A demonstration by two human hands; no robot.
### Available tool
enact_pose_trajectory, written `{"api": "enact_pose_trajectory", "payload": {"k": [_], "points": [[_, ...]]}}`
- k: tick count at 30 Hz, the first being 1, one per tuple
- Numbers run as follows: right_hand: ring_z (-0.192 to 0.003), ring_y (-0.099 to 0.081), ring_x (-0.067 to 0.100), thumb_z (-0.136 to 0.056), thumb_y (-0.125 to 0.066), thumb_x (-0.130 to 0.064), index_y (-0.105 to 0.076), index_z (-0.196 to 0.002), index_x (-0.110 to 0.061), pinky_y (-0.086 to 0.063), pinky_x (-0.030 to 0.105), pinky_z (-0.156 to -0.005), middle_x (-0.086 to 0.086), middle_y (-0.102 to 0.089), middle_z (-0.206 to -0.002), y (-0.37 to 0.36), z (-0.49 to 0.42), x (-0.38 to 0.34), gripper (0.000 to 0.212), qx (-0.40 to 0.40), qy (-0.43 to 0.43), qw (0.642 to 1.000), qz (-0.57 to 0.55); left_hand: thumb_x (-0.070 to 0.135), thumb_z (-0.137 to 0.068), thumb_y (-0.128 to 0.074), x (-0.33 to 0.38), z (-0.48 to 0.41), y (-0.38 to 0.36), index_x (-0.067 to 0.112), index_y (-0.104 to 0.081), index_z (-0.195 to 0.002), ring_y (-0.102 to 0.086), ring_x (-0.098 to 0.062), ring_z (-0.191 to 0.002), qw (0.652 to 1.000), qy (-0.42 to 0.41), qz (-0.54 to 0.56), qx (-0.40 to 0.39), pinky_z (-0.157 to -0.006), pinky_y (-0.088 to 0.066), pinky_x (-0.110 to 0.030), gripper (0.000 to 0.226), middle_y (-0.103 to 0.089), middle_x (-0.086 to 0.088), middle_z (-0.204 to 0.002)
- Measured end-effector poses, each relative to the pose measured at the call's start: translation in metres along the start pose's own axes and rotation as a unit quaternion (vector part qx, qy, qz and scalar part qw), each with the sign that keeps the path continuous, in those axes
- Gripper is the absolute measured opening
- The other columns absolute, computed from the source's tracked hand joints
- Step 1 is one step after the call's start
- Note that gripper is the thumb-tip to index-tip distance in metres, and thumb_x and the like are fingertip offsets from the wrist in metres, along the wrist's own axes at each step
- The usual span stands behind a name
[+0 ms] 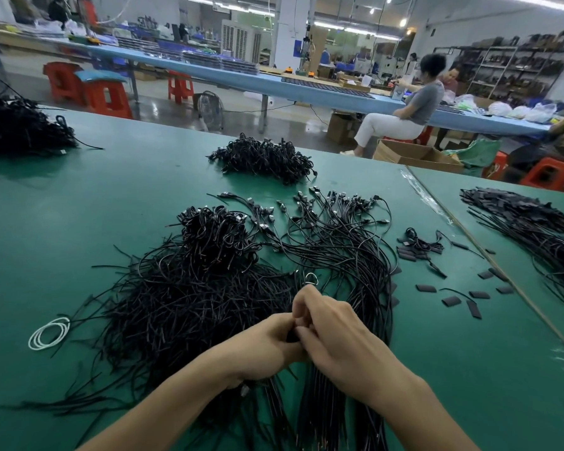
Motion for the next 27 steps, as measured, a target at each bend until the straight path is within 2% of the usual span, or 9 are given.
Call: {"api": "enact_pose_trajectory", "payload": {"k": [2, 6, 9, 13, 18, 21, 23, 25, 27], "points": [[-0.087, -0.047, 0.005, -0.099, -0.050, -0.017, -0.035, -0.095, -0.035, -0.040, 0.022, -0.072, -0.011, -0.050, -0.089, 0.004, -0.001, 0.005, 0.023, 0.037, -0.013, 0.999, -0.024, 0.006, -0.101, -0.048, 0.004, 0.000, 0.002, 0.018, -0.064, -0.106, -0.057, 0.011, -0.064, 0.998, 0.000, 0.056, 0.010, -0.060, -0.043, -0.006, 0.021, -0.065, 0.025, -0.069], [-0.085, -0.050, 0.004, -0.098, -0.055, -0.013, -0.038, -0.091, -0.033, -0.042, 0.022, -0.071, -0.013, -0.051, -0.086, 0.012, -0.001, 0.012, 0.026, 0.128, -0.032, 0.990, -0.043, 0.004, -0.095, -0.037, 0.003, -0.003, 0.010, 0.029, -0.073, -0.098, -0.046, -0.002, -0.055, 0.983, 0.014, 0.175, 0.054, -0.050, -0.037, -0.017, 0.043, -0.054, 0.010, -0.065], [-0.082, -0.050, 0.004, -0.096, -0.060, -0.011, -0.041, -0.088, -0.030, -0.039, 0.016, -0.069, -0.016, -0.050, -0.081, 0.020, -0.001, 0.014, 0.028, 0.193, -0.041, 0.980, -0.039, 0.003, -0.098, -0.042, 0.009, -0.008, 0.013, 0.022, -0.070, -0.113, -0.051, -0.003, -0.063, 0.979, -0.032, 0.188, 0.078, -0.055, -0.041, -0.018, 0.037, -0.061, 0.003, -0.080], [-0.084, -0.048, 0.002, -0.092, -0.064, -0.004, -0.041, -0.083, -0.030, -0.037, 0.007, -0.072, -0.020, -0.048, -0.079, 0.029, 0.003, 0.010, 0.036, 0.267, -0.039, 0.963, -0.013, 0.011, -0.100, -0.057, 0.010, -0.011, 0.023, 0.028, -0.057, -0.128, -0.066, -0.004, -0.093, 0.970, -0.085, 0.164, 0.156, -0.080, -0.051, -0.019, 0.033, -0.068, 0.001, -0.106], [-0.070, -0.055, 0.004, -0.092, -0.066, -0.005, -0.046, -0.081, -0.032, -0.039, 0.008, -0.059, -0.012, -0.055, -0.072, 0.032, 0.006, 0.020, 0.036, 0.311, -0.073, 0.940, -0.117, 0.014, -0.089, -0.073, 0.013, -0.008, 0.032, 0.029, -0.059, -0.112, -0.064, 0.002, -0.085, 0.956, -0.105, 0.138, 0.238, -0.077, -0.051, -0.015, 0.031, -0.064, 0.011, -0.092], [-0.066, -0.058, 0.004, -0.091, -0.069, -0.007, -0.051, -0.081, -0.029, -0.043, 0.010, -0.056, -0.014, -0.062, -0.077, 0.033, 0.010, 0.028, 0.031, 0.327, -0.087, 0.920, -0.197, 0.032, -0.074, -0.086, 0.017, 0.002, 0.051, 0.033, -0.061, -0.095, -0.057, 0.005, -0.087, 0.929, -0.105, 0.000, 0.356, -0.078, -0.046, -0.012, 0.033, -0.060, 0.011, -0.094], [-0.069, -0.059, 0.005, -0.090, -0.069, -0.007, -0.051, -0.080, -0.028, -0.048, 0.015, -0.060, -0.015, -0.063, -0.082, 0.033, 0.011, 0.032, 0.030, 0.331, -0.094, 0.910, -0.234, 0.044, -0.065, -0.089, 0.023, 0.011, 0.061, 0.035, -0.059, -0.086, -0.048, 0.004, -0.072, 0.904, -0.112, -0.071, 0.406, -0.068, -0.042, -0.010, 0.038, -0.050, 0.016, -0.082], [-0.069, -0.060, 0.007, -0.090, -0.069, -0.006, -0.050, -0.078, -0.027, -0.050, 0.018, -0.063, -0.013, -0.065, -0.084, 0.031, 0.012, 0.036, 0.031, 0.347, -0.101, 0.896, -0.258, 0.048, -0.064, -0.087, 0.028, 0.011, 0.060, 0.032, -0.058, -0.082, -0.041, 0.000, -0.052, 0.906, -0.130, -0.076, 0.395, -0.052, -0.038, -0.012, 0.037, -0.047, 0.016, -0.059], [-0.073, -0.063, 0.008, -0.090, -0.069, -0.004, -0.050, -0.077, -0.024, -0.053, 0.020, -0.068, -0.011, -0.067, -0.085, 0.030, 0.014, 0.039, 0.030, 0.367, -0.112, 0.877, -0.290, 0.045, -0.070, -0.086, 0.031, 0.010, 0.057, 0.031, -0.059, -0.081, -0.040, 0.000, -0.044, 0.912, -0.134, -0.069, 0.382, -0.045, -0.035, -0.012, 0.032, -0.052, 0.013, -0.050]]}}
Point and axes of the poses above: each hand's wrist, its own z-axis away from the middle knuckle, its own y-axis out of the back of the hand, x = y × z, the point moved 8 cm from there along -z, towards the middle knuckle
